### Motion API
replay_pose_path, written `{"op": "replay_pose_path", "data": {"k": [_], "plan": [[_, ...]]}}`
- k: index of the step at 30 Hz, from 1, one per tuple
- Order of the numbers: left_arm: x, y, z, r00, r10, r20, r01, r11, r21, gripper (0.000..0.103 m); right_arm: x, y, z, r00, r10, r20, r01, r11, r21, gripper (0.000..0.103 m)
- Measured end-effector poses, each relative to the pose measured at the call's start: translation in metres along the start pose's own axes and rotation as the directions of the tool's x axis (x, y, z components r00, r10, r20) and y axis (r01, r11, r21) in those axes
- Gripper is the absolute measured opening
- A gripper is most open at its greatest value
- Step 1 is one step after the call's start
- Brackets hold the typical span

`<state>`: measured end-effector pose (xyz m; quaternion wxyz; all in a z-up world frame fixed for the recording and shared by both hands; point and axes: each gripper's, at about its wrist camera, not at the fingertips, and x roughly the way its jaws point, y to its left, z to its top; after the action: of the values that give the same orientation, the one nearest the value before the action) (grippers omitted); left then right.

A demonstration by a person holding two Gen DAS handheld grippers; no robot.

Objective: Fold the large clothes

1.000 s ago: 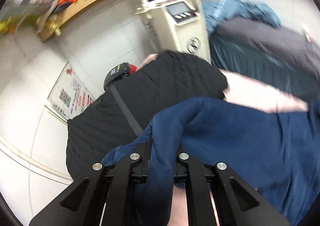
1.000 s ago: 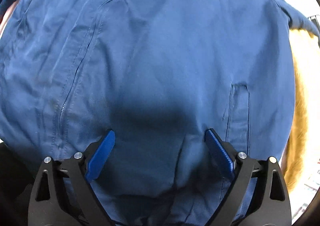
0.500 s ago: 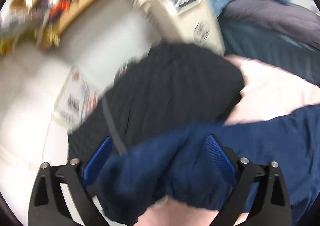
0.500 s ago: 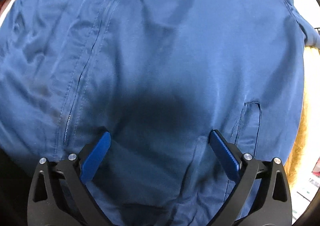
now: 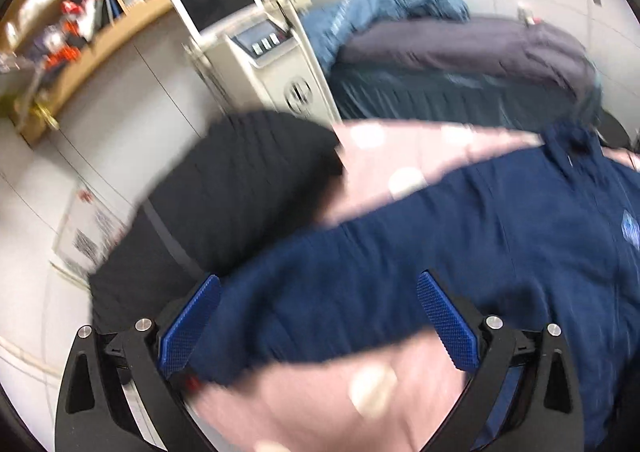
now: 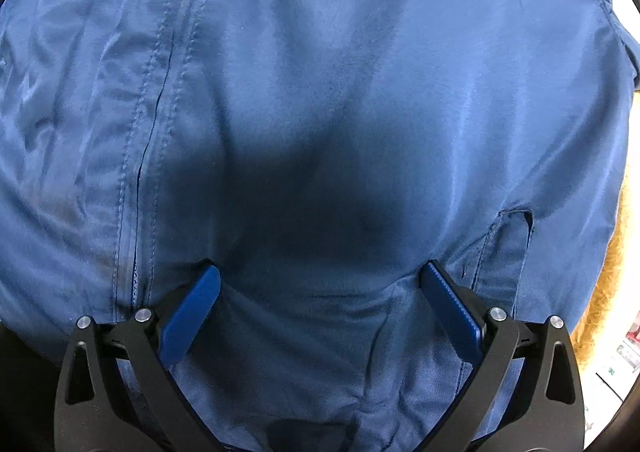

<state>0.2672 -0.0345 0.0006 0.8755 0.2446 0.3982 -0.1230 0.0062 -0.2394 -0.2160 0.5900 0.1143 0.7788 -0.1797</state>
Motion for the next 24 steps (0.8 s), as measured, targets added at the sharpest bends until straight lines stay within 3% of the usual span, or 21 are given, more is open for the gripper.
{"op": "replay_pose_path", "data": {"k": [2,6,10,12,15,18,21,24], "plan": [[0.007,-0.009,-0.030,0.996,-0.061,-0.059,0.061,0.998,-0.009,0.097,-0.001,-0.002,0.001,1.000,0.001,0.005,-0.001,1.000,0.001,0.099],[0.024,-0.034,-0.100,0.971,-0.137,-0.194,0.145,0.989,0.025,0.097,-0.005,-0.009,0.005,0.999,0.009,0.039,-0.009,1.000,0.004,0.099],[0.032,-0.051,-0.153,0.929,-0.214,-0.302,0.228,0.974,0.010,0.097,-0.008,-0.017,0.001,0.996,0.035,0.077,-0.036,0.999,0.012,0.099],[0.030,-0.057,-0.173,0.904,-0.261,-0.339,0.274,0.962,-0.010,0.097,-0.024,-0.035,-0.004,0.987,0.082,0.140,-0.093,0.993,0.075,0.098],[0.022,-0.061,-0.189,0.871,-0.345,-0.350,0.352,0.935,-0.045,0.097,-0.056,-0.082,-0.021,0.949,0.147,0.278,-0.208,0.957,0.205,0.098],[0.016,-0.064,-0.195,0.847,-0.403,-0.347,0.409,0.911,-0.058,0.097,-0.082,-0.144,-0.045,0.914,0.118,0.388,-0.260,0.905,0.338,0.098],[0.020,-0.078,-0.205,0.795,-0.466,-0.387,0.481,0.874,-0.065,0.097,-0.085,-0.209,-0.075,0.907,0.089,0.411,-0.294,0.833,0.468,0.098],[0.024,-0.094,-0.211,0.751,-0.502,-0.430,0.531,0.845,-0.060,0.096,-0.060,-0.232,-0.113,0.895,0.190,0.405,-0.397,0.752,0.527,0.098]]}}
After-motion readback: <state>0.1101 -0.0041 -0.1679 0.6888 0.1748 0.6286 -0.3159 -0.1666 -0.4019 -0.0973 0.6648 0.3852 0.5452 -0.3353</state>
